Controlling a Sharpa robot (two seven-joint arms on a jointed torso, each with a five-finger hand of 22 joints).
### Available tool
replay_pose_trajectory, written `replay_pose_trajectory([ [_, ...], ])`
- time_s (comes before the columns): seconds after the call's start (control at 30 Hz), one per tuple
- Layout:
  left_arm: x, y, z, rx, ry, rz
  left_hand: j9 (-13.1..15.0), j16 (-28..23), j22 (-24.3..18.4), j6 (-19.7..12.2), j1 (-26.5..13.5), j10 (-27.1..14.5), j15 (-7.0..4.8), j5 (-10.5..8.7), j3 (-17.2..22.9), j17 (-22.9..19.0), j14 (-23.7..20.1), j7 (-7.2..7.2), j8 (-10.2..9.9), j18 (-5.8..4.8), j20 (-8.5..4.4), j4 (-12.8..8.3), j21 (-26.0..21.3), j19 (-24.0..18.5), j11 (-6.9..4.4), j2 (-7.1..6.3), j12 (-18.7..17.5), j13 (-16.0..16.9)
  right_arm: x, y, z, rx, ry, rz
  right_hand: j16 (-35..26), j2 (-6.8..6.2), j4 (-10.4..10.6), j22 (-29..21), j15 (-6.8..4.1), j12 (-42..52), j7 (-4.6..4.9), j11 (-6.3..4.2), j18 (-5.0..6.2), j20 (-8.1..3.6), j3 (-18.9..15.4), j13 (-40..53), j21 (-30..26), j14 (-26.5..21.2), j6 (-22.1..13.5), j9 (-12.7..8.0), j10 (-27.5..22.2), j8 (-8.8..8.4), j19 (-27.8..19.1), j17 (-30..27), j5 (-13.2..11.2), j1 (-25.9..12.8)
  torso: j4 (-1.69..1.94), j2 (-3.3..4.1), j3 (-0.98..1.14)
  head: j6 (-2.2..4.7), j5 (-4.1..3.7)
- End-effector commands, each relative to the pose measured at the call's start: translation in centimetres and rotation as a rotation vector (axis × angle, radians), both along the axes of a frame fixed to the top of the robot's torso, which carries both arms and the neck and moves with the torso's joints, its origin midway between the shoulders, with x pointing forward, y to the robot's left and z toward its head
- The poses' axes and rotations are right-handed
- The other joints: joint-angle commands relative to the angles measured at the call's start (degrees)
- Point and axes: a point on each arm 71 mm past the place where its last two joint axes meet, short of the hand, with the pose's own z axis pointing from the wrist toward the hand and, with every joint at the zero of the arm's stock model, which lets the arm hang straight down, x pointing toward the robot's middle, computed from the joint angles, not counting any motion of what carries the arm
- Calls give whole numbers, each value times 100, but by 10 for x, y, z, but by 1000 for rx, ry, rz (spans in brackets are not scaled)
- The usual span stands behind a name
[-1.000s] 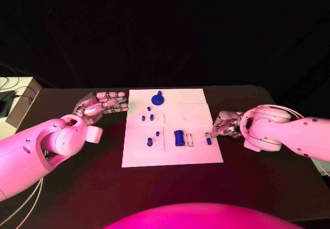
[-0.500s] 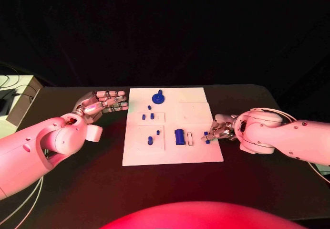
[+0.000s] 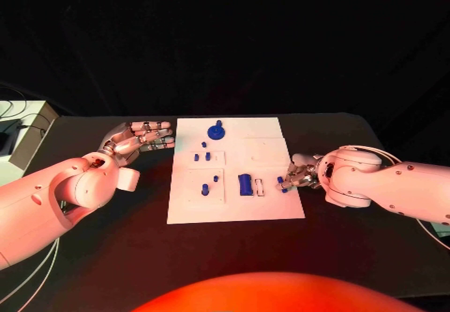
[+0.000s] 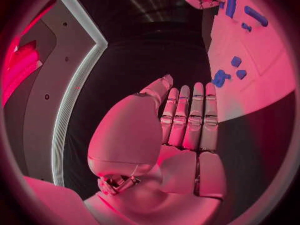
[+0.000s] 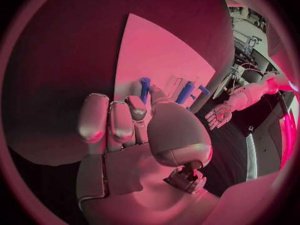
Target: Assemble the parts on the task board
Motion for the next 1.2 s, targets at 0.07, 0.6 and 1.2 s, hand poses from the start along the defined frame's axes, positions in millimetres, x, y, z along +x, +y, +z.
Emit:
replay_pose_trajectory([
  [0.07, -1, -2, 1, -14, -6, -10, 3, -17, -5, 12, 11, 25, 5, -6, 0, 3, -26, 39, -5, -20, 20, 32, -15, -9, 6, -21, -11, 2, -4, 0, -11, -54, 44, 32, -20, 12, -398, 805, -55, -35, -23, -16, -56, -34, 641, -12, -42, -7, -95, -98, -40, -93, 350, -8, -84, 198, 1, -5, 3, -16, -7],
  [0.6, 0, -1, 1, -11, -1, -8, 2, -18, -4, -5, 9, 1, 11, -5, 15, 0, -35, 67, -6, -19, 19, 34, -14, -9, 17, -22, -11, 1, -6, 7, -14, -6, 48, 25, -45, -257, -1268, 805, -22, -102, 98, 9, -40, -9, 3231, -84, -53, -2, -305, 204, -103, 75, 342, 32, 738, -442, 3, -3, -1, 1, 0],
  [1.2, 0, -1, 0, -10, 1, -9, 2, -18, -4, -5, 9, 1, 11, -5, 15, 0, -35, 67, -6, -19, 19, 34, -14, -9, 17, -22, -11, 1, -10, 26, 14, 242, 22, -27, -55, -297, -1356, 807, -25, -82, 97, -1, -37, -10, 3515, -89, -31, -3, -299, 304, -92, 138, 337, 30, 756, -449, 2, -1, -2, -5, 22],
])
